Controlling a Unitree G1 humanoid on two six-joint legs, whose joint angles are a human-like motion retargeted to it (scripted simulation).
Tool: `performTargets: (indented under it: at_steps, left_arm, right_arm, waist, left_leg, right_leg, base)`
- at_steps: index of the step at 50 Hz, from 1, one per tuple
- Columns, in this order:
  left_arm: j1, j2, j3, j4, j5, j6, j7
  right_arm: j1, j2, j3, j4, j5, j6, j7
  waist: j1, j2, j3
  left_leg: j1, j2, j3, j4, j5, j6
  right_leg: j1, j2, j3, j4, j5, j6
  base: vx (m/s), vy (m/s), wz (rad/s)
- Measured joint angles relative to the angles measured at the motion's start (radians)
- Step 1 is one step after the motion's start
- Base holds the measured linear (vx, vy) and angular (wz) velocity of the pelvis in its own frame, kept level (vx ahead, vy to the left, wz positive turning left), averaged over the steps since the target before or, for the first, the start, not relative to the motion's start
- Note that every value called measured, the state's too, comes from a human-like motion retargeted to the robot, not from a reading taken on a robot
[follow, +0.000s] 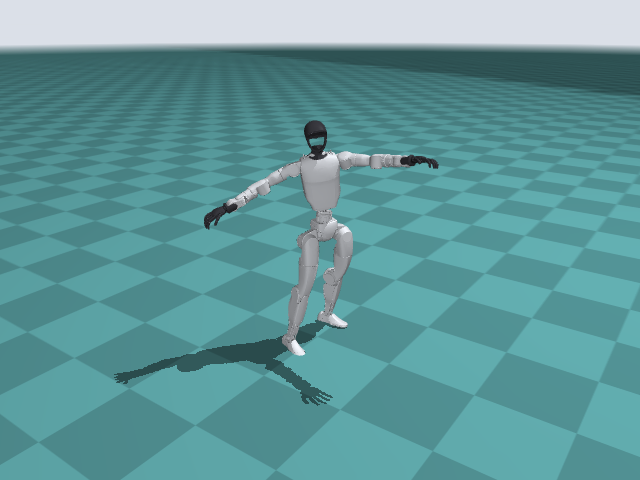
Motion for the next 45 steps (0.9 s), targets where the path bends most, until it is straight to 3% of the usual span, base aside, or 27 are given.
performTargets:
  at_steps: [8, 19, 25, 32, 45]
  left_arm:
    - [-0.002, 0.002, -0.090, 0.012, 0.127, 0.025, -0.049]
    - [-0.034, -0.046, -0.171, -0.010, 0.163, 0.054, -0.075]
    - [-0.052, -0.119, -0.178, -0.035, 0.152, 0.053, -0.076]
    - [-0.078, -0.171, -0.178, -0.043, 0.142, 0.047, -0.082]
    - [-0.093, -0.078, -0.183, -0.034, 0.140, 0.034, -0.076]
  right_arm:
    - [0.548, 0.131, -0.487, 0.026, 0.141, 0.029, -0.058]
    - [0.855, 0.239, -0.810, 0.041, 0.388, 0.053, -0.094]
    - [0.827, 0.249, -0.821, 0.035, 0.480, 0.049, -0.092]
    - [0.707, 0.255, -0.709, 0.012, 0.462, 0.043, -0.077]
    - [0.546, 0.199, -0.551, -0.013, 0.367, 0.025, -0.088]
  waist:
    - [-0.218, -0.005, 0.023]
    - [-0.411, -0.056, 0.023]
    - [-0.448, -0.057, 0.004]
    - [-0.430, -0.036, -0.010]
    - [-0.261, -0.031, -0.017]
  left_leg:
    - [0.026, 0.017, 0.167, 0.028, -0.009, 0.003]
    - [0.062, 0.041, 0.351, 0.074, -0.002, 0.024]
    - [0.067, 0.051, 0.392, 0.080, 0.004, 0.027]
    - [0.055, 0.064, 0.377, 0.074, 0.013, 0.025]
    - [0.012, 0.090, 0.195, 0.055, 0.027, 0.007]
  right_leg:
    - [-0.051, 0.062, 0.165, -0.024, 0.040, -0.009]
    - [-0.106, 0.149, 0.345, -0.007, 0.080, -0.016]
    - [-0.114, 0.174, 0.382, -0.018, 0.093, -0.018]
    - [-0.117, 0.180, 0.363, -0.024, 0.089, -0.023]
    - [-0.088, 0.139, 0.177, 0.017, 0.025, -0.033]
  base:
    - [0.00, -0.05, -1.12]
    - [0.00, -0.07, -0.91]
    - [0.03, -0.06, -0.37]
    - [0.02, -0.03, 0.09]
    - [0.04, -0.03, 0.75]
